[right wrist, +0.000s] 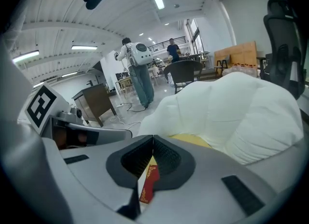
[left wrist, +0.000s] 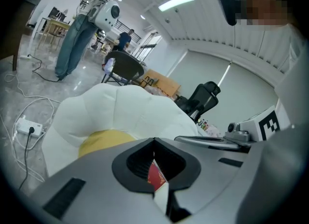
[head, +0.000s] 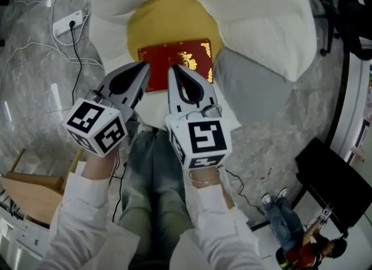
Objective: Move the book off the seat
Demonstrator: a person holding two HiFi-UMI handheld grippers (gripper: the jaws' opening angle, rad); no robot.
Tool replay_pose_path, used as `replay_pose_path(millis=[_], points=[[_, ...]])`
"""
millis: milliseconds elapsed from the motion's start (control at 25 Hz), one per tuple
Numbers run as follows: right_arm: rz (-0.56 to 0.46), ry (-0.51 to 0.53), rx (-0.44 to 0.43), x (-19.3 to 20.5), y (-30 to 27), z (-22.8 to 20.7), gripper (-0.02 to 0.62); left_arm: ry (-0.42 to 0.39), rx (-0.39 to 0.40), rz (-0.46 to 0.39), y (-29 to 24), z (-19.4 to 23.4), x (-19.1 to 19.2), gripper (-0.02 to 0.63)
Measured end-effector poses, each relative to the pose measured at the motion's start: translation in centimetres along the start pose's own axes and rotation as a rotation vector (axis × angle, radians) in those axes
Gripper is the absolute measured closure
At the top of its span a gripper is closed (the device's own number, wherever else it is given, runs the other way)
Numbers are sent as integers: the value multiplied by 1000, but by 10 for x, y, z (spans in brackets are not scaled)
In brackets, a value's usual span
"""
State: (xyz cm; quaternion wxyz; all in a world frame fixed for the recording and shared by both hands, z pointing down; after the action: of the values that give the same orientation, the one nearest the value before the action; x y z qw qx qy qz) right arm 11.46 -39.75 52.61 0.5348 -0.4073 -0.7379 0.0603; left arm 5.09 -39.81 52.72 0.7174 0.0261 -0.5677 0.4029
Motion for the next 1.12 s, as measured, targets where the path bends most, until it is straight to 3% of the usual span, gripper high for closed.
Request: replay_pose_path(millis=[520, 880, 1120], points=[[62, -6, 9, 80, -55, -32, 583, 25, -4, 67, -30, 35, 93, 601], [106, -33, -3, 121, -74, -46, 583, 15, 31, 83, -48, 46, 135, 601], [152, -56, -15, 141, -90, -50, 583, 64, 67, 81, -59, 54, 158, 601]])
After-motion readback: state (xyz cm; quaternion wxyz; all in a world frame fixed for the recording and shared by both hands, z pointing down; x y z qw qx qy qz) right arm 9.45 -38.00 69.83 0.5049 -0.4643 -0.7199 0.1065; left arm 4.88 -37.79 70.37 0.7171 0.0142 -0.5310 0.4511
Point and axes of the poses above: the fingertips, and each gripper's own axes: y backward along the fingers, z to its left, x out of its underside, the point moved 1 cm from there along y, backward along the fingers, and after that the axes turned 13 degrees about -y, right-handed, at the moved point
